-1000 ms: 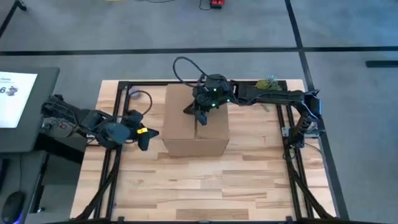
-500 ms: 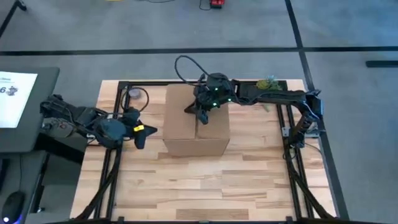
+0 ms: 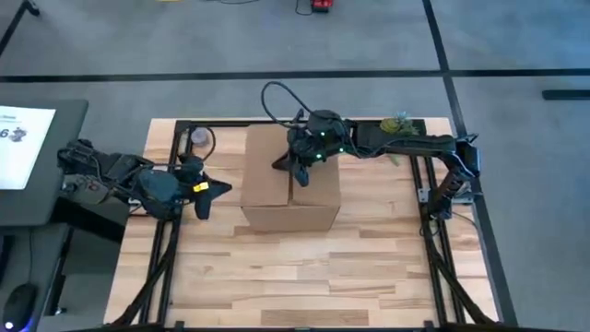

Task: Wrap mug
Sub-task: Close the box

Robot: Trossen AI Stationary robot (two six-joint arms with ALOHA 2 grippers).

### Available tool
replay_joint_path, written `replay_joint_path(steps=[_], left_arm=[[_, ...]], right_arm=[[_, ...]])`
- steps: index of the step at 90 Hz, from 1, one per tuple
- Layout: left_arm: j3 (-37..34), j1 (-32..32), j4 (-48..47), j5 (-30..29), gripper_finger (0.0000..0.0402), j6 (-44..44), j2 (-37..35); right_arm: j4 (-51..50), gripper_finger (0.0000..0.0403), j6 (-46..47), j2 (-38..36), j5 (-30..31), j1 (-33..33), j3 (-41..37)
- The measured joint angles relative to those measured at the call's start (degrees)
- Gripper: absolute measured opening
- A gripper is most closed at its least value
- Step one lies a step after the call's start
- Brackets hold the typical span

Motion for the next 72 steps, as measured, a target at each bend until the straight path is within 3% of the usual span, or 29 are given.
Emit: replay_joint_path(steps=[46, 72], left_arm=[[0.0, 0.0, 0.1, 0.4, 0.0, 0.3, 0.1], [0.0, 0.0, 0.1, 0.5, 0.0, 0.6, 0.1]], right_arm=[[-0.4, 0.0, 0.4, -1.4, 0.5, 0.4, 0.2], [-8.8, 0.0, -0.5, -1.0, 0.6, 0.3, 0.3]])
